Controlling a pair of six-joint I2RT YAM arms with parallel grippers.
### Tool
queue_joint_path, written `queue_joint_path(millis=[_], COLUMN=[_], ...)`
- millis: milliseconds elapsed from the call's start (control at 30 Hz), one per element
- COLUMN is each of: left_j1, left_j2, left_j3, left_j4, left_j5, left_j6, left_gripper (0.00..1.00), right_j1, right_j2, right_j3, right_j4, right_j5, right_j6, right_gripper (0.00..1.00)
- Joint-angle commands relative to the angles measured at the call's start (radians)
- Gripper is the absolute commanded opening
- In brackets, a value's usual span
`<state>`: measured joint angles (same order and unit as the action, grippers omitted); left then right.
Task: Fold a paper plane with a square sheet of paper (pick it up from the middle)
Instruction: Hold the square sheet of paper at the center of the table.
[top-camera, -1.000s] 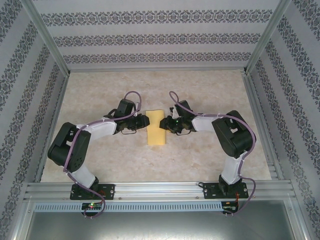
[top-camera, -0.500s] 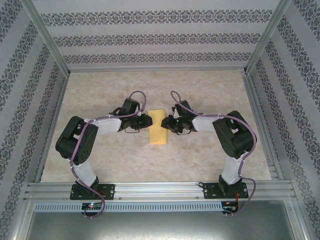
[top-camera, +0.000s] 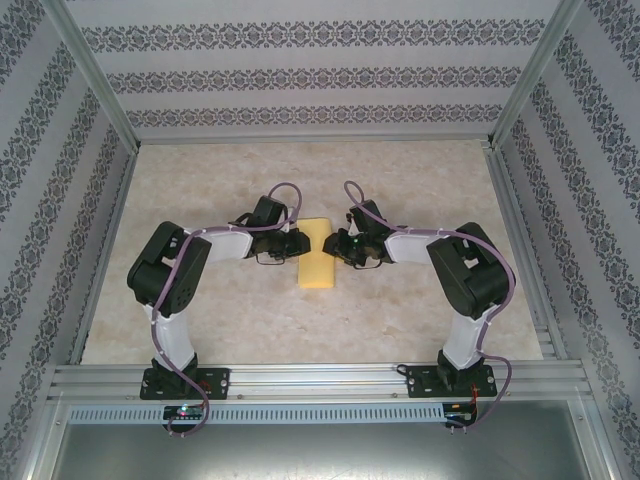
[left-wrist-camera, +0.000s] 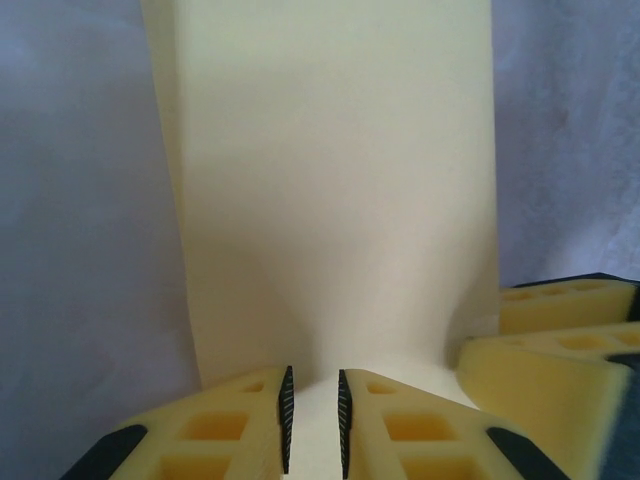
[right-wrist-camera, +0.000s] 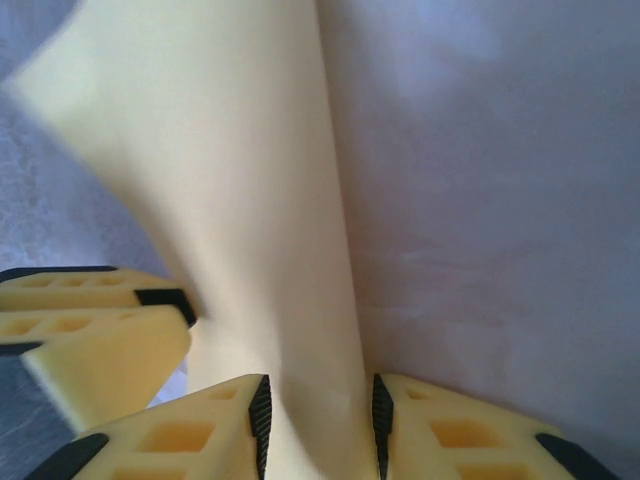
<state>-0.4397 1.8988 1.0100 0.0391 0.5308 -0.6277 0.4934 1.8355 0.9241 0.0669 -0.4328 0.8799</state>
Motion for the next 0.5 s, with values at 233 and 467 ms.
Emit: queue_joint_path(millis=[233,467], left_j1=[-0.014,-0.014], left_j2=[0.054,0.062], left_j3=[0.04,0.048], left_j4=[0.031,0.041], left_j5=[0.029,0.041], left_j6=[0.034,0.032], left_gripper=[0.23,0.23], right_j1=[-0.006,-0.025], right_j2=[-0.1,-0.058], right_j3=[0.065,0.168], right_j4=[-0.219,-0.328], right_j5=[0.097,0.14], right_j6=[-0.161,-0.264], right_gripper=[0.49,0.51])
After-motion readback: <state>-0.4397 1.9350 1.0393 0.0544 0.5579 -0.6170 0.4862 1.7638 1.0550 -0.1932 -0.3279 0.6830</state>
